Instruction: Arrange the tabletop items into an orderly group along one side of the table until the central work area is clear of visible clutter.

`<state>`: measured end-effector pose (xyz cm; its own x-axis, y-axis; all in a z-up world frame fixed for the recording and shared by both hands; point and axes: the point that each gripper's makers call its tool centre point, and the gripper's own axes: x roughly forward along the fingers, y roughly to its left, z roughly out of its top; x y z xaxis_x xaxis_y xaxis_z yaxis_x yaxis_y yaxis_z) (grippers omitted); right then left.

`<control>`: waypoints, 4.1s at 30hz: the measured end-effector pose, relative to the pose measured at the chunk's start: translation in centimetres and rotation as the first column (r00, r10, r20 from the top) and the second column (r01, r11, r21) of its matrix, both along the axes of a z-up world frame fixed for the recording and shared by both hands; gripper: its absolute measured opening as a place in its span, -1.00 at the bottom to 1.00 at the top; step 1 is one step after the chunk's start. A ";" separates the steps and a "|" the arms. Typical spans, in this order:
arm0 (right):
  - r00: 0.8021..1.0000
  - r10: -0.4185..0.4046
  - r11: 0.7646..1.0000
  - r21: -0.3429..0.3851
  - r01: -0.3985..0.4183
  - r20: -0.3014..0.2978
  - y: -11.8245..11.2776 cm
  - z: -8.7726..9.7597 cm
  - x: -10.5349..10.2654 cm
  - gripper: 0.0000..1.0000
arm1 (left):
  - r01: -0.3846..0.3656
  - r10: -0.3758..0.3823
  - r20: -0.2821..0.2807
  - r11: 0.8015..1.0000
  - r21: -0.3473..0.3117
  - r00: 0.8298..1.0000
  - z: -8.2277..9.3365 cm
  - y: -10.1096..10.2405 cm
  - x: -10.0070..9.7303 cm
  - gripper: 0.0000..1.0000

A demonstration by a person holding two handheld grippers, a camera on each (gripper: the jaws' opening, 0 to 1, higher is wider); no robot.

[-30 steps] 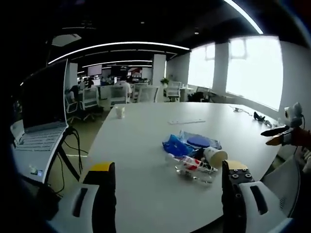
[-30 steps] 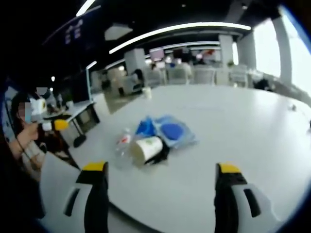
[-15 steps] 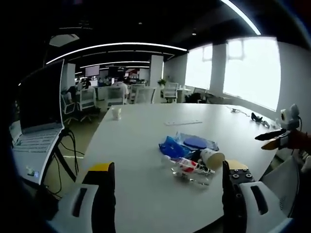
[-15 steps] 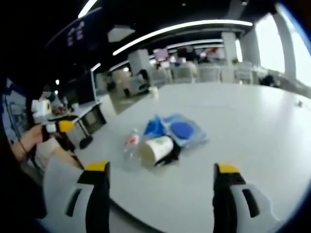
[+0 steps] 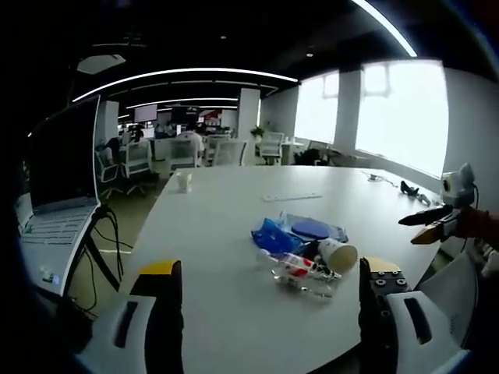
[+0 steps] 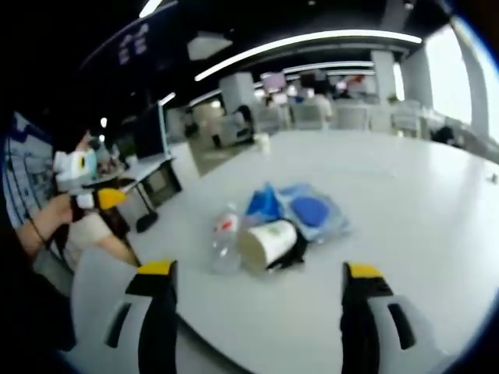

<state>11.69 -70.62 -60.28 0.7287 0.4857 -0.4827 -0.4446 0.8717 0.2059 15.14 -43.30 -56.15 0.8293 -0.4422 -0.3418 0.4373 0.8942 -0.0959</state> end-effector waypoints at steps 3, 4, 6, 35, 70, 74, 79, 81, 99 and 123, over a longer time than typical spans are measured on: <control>1.000 0.012 1.000 -0.008 -0.013 -0.004 0.5 -0.2 0.2 0.66 | -0.003 0.003 0.000 1.000 0.004 1.000 -0.1 0.2 0.1 0.90; 1.000 0.014 1.000 -0.007 -0.014 -0.005 0.6 -0.2 0.3 0.66 | -0.003 0.003 -0.004 1.000 0.002 1.000 -0.1 0.2 0.2 0.91; 1.000 0.028 1.000 -0.009 -0.028 -0.008 1.1 -0.3 0.5 0.65 | 0.002 -0.002 -0.005 1.000 0.004 1.000 -0.1 0.3 0.2 0.91; 0.966 0.250 0.965 -0.062 -0.255 -0.073 8.2 -2.8 5.0 0.46 | 0.021 -0.021 -0.001 1.000 0.023 1.000 -0.5 0.8 1.6 0.91; 0.913 0.352 0.914 -0.133 -0.382 -0.204 13.5 -7.1 8.9 0.40 | 0.044 -0.045 -0.090 0.999 -0.010 0.995 -4.3 0.7 2.5 0.91; 0.906 0.351 0.908 -0.149 -0.391 -0.237 14.0 -7.6 9.4 0.37 | 0.051 -0.052 -0.097 0.999 -0.012 0.994 -4.7 0.5 2.5 0.91; 0.895 0.358 0.892 -0.184 -0.412 -0.266 14.8 -8.1 9.8 0.25 | 0.067 -0.069 -0.110 0.998 -0.020 0.992 -5.1 -0.1 2.4 0.91; 0.891 0.359 0.887 -0.195 -0.418 -0.279 15.1 -8.4 10.0 0.25 | 0.072 -0.074 -0.113 0.997 -0.026 0.991 -5.2 -0.2 2.4 0.90; 0.861 0.307 0.904 -0.160 -0.398 -0.406 16.4 -11.2 11.2 0.05 | 0.088 -0.095 -0.138 0.995 -0.051 0.986 -6.5 -0.6 2.5 0.88; 0.854 0.164 0.925 -0.223 -0.308 -0.494 16.8 -13.8 12.8 -0.21 | 0.125 -0.130 -0.181 0.991 -0.042 0.975 -8.1 -1.4 3.3 0.84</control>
